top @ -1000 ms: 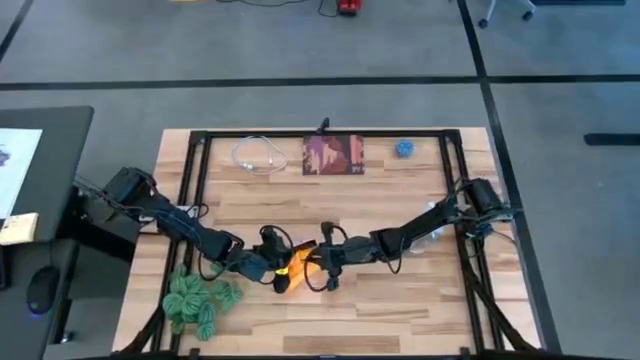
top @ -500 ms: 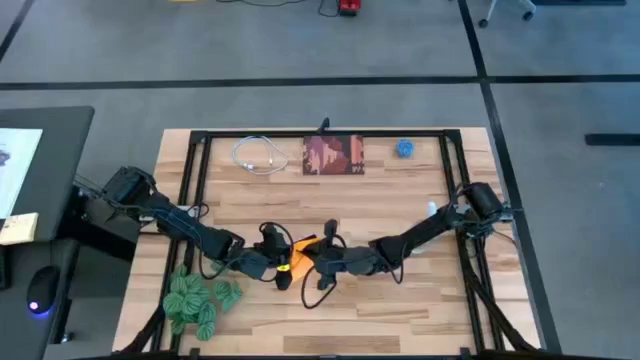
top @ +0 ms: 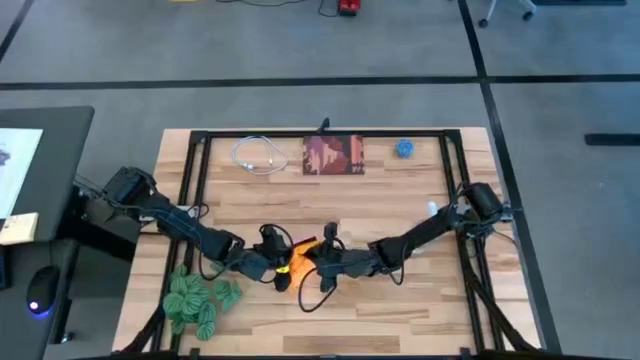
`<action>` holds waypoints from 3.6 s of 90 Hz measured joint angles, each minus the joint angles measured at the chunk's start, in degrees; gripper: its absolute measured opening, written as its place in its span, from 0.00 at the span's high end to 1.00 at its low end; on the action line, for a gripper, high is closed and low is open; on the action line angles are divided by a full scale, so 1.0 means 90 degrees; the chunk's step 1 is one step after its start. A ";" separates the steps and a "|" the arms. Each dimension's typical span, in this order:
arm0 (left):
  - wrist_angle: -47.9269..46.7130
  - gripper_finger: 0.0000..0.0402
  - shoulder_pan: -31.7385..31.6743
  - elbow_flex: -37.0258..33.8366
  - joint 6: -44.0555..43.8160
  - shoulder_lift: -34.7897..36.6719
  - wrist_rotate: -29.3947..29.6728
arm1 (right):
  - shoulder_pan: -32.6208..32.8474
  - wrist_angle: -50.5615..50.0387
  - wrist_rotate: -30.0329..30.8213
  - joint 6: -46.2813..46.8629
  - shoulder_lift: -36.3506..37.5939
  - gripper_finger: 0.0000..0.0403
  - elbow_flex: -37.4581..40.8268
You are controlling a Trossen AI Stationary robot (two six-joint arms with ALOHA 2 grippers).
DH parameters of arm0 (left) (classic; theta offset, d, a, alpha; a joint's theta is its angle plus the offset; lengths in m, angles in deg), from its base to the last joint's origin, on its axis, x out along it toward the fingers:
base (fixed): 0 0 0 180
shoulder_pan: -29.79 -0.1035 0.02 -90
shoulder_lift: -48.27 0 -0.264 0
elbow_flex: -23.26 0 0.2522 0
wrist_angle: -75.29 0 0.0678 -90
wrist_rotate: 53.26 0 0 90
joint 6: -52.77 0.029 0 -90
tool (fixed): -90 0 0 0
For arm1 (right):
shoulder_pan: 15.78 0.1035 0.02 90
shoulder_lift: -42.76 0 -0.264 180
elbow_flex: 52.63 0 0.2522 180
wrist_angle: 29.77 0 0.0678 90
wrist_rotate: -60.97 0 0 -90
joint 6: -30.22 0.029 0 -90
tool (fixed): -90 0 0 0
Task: Apply microfiber cloth
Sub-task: Wipe the front of the pink cellphone using microfiber cloth
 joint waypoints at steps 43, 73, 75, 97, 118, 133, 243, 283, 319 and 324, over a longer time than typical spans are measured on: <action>-0.0184 0.98 -0.0002 -0.0024 -0.0012 -0.0024 -0.0078 | -0.0225 -0.0989 -0.1031 0.0884 0.0000 1.00 -0.0039; -0.0063 0.98 0.0001 -0.0011 -0.0013 -0.0014 0.0080 | 0.0173 -0.1147 0.0596 0.0373 0.0058 1.00 -0.0007; -0.0046 0.98 0.0008 -0.0006 -0.0012 -0.0007 0.0078 | 0.0197 -0.1020 0.0641 0.0294 0.0062 1.00 -0.0005; -0.0009 0.98 0.0036 0.0000 0.0053 0.0000 -0.0085 | 0.0255 0.0264 0.0351 -0.0038 0.0085 1.00 0.0000; -0.0105 0.98 0.0046 -0.0012 0.0049 -0.0019 -0.0023 | 0.0114 -0.0378 0.0324 0.0174 0.0102 1.00 -0.0025; -0.0106 0.98 0.0088 -0.0012 0.0029 -0.0022 0.0070 | 0.0366 -0.0555 0.1292 -0.0454 0.0099 1.00 -0.0024; 0.0301 0.98 0.0117 -0.0019 0.0395 -0.0010 0.0242 | 0.0039 -0.0682 -0.0131 0.0114 0.0091 1.00 -0.0018; 0.0269 0.98 0.0174 -0.0024 0.0468 -0.0024 0.0365 | 0.0109 -0.2596 -0.0093 0.1295 0.0103 1.00 -0.0024; 0.0545 0.98 0.0232 0.0030 0.0490 0.0005 0.0073 | 0.0238 -0.3971 0.0265 0.2141 0.0056 1.00 0.0017; 0.0539 0.98 0.0234 0.0026 0.0491 0.0022 0.0109 | 0.0318 -0.3940 0.0498 0.2155 0.0061 1.00 0.0015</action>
